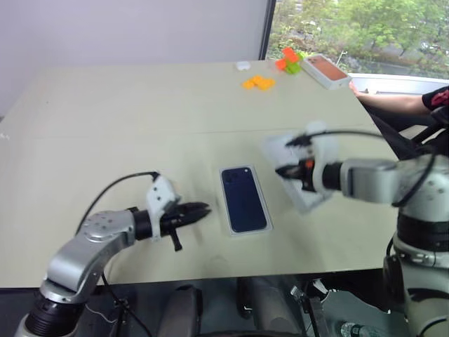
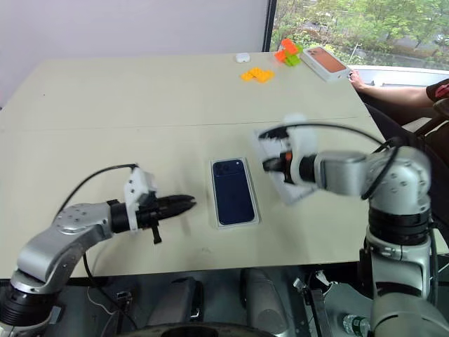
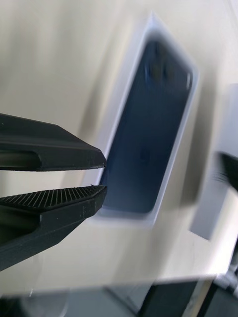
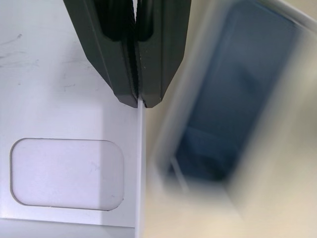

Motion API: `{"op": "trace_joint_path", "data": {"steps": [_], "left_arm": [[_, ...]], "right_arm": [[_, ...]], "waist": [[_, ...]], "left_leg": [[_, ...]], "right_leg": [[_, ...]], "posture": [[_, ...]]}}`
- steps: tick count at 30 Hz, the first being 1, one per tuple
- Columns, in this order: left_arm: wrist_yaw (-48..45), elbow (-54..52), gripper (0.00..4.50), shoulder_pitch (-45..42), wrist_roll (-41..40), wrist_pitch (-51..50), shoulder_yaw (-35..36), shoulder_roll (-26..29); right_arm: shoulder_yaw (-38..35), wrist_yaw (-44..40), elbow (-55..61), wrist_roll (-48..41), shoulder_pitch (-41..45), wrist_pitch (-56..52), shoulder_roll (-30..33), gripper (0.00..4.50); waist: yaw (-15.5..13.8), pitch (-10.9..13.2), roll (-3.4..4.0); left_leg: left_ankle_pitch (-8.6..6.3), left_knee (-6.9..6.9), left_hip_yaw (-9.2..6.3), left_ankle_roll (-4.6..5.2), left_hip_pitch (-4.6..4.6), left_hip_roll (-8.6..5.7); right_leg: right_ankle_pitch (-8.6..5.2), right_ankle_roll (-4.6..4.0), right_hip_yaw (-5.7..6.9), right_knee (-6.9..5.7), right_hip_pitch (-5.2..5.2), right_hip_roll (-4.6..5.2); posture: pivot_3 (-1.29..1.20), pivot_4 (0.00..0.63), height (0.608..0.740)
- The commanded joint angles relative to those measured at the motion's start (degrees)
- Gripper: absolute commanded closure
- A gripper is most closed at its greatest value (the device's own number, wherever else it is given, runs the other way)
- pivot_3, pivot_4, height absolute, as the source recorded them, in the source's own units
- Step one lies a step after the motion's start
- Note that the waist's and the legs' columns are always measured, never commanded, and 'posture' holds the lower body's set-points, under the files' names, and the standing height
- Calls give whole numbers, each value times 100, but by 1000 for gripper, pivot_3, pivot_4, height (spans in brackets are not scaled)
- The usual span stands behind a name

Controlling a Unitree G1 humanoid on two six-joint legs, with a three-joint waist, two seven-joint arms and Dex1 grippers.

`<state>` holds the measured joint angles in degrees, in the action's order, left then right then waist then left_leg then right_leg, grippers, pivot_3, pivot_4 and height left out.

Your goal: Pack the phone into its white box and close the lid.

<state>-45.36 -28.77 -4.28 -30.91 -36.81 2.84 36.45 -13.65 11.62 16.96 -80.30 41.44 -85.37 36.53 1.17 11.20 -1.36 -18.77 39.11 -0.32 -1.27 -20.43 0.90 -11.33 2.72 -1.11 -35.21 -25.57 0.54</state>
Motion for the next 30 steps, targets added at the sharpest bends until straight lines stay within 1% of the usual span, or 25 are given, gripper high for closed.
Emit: {"op": "trace_joint_path", "data": {"steps": [1,2,3,4,5,6,7,9,10,13,16,19,21,24,27,28,30], "left_arm": [[17,29,3890,25,-146,86,369,80],[3,114,3890,49,-108,119,450,135],[-9,199,3890,61,-72,153,516,180],[-14,288,3890,71,-42,185,583,222],[-6,369,3890,71,-22,216,642,251],[4,416,3890,64,-17,235,666,266],[18,475,3890,50,3,259,708,284],[41,540,3890,33,23,295,742,302],[55,561,3890,23,32,303,748,306],[65,576,3890,26,40,320,746,310],[95,538,3890,93,53,313,763,327],[123,458,3890,156,36,309,783,347],[144,439,3890,169,16,297,786,353],[201,358,3890,181,34,274,685,315],[238,313,3890,146,81,278,541,281],[242,295,3890,122,63,265,504,267],[237,254,3890,79,27,248,417,238]], "right_arm": [[-229,34,-145,-1578,85,731,-31,4449],[-41,202,-152,-2349,-23,1171,-123,4449],[121,338,-153,-2849,-115,1535,-332,4449],[250,496,-128,-3134,-208,1889,-744,4449],[372,777,-92,-3270,-301,2221,-1221,4449],[431,1000,-50,-3270,-358,2420,-1548,4449],[571,1273,-9,-3270,-499,2617,-2050,4449],[766,1755,13,-3270,-716,2829,-2712,4449],[829,1972,-36,-3270,-791,2892,-3015,4449],[884,2434,-190,-3270,-943,2863,-3538,4449],[981,3001,-545,-3270,-1208,2664,-3714,4449],[895,3371,-605,-3270,-1417,2644,-3867,4449],[867,3438,-581,-3270,-1471,2576,-3893,4449],[820,3637,-641,-3270,-1512,2529,-3913,4449],[768,3738,-757,-3270,-1492,2483,-3839,4449],[744,3707,-757,-3270,-1487,2458,-3817,4198],[701,3629,-719,-3270,-1465,2428,-3744,3547]], "waist": [[-15,-1,-1],[-18,-1,0],[-13,-1,-1],[2,-4,-5],[33,-4,-6],[75,-3,-2],[101,-1,1],[123,0,3],[121,-1,3],[119,-2,3],[120,-4,3],[127,-3,5],[131,-3,4],[136,-6,5],[135,-7,7],[134,-7,7],[134,-7,6]], "left_leg": [[-5,-3,-1,10,1,2],[-8,-3,-1,14,-1,2],[-11,-4,2,20,-3,2],[-14,-5,2,26,-4,3],[-18,-6,1,32,-2,6],[-24,-6,5,42,-4,8],[-24,-6,4,43,-5,14],[-24,-5,2,43,-5,15],[-24,-4,4,43,-8,15],[-24,-2,4,43,-16,9],[-24,-2,6,42,-17,3],[-24,-2,7,42,-23,3],[-24,-3,6,42,-34,4],[-22,5,5,40,-80,6],[-22,5,0,40,-85,12],[-22,5,0,40,-85,12],[-22,5,1,40,-86,11]], "right_leg": [[0,2,3,1,2,-1],[0,2,3,1,2,0],[0,2,2,4,1,2],[3,0,-1,7,1,3],[5,-3,-7,6,2,4],[6,-3,-22,5,2,2],[6,-2,-25,1,1,4],[8,-4,-24,-3,-10,10],[8,-4,-25,-4,-15,13],[10,-8,-24,-4,-20,24],[10,-7,-23,-1,-19,34],[9,-8,-23,1,-25,43],[9,-7,-23,-1,-39,41],[11,-7,-23,-22,-93,31],[11,-7,-22,-26,-100,25],[11,-7,-22,-26,-100,23],[11,-7,-22,-26,-100,19]], "posture": [[0,150,740],[0,150,740],[0,150,740],[0,150,740],[0,150,740],[0,150,740],[0,150,740],[0,150,740],[0,150,740],[0,150,740],[0,150,740],[0,150,740],[0,150,740],[0,150,740],[0,150,740],[0,150,740],[0,150,740]]}}
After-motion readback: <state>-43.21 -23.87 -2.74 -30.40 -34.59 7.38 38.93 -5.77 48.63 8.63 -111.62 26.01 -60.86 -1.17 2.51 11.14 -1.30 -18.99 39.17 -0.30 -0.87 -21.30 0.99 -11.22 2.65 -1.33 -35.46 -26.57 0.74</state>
